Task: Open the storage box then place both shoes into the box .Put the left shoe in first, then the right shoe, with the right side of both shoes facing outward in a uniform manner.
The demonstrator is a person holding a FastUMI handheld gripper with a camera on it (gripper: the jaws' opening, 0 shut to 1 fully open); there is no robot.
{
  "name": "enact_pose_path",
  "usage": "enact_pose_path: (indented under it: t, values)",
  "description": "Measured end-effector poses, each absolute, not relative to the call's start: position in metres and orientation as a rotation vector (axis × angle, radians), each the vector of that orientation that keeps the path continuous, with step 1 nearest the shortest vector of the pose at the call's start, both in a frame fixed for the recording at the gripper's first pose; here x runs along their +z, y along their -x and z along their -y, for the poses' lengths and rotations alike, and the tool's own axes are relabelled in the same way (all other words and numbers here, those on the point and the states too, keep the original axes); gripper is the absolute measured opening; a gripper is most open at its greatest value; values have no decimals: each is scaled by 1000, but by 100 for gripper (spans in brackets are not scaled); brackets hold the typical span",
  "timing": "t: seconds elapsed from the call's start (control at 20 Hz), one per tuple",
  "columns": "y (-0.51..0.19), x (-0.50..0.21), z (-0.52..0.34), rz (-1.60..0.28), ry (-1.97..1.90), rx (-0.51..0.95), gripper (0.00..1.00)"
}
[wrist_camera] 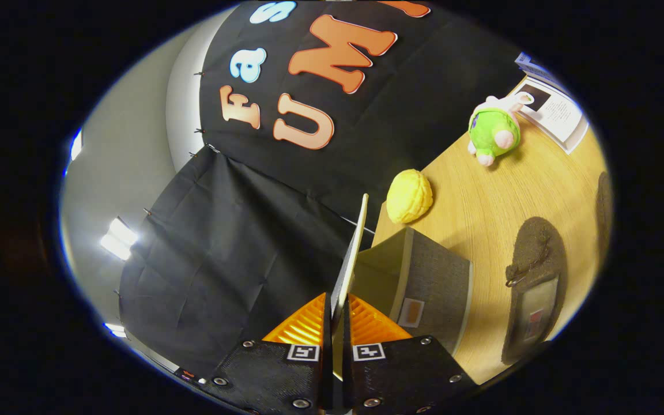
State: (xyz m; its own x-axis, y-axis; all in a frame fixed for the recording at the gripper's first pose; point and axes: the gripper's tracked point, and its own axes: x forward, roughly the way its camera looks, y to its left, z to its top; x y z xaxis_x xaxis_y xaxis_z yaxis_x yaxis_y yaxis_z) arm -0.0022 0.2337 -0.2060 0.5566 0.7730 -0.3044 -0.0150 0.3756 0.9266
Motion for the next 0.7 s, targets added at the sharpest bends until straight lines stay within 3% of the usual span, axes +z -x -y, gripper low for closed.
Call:
enact_pose_path:
  t: [0.4,0.7]
  values:
    - [-17,-121,-303,-737,-1145,658,7]
    - [-9,-115,-377,-754,-1110,704,7]
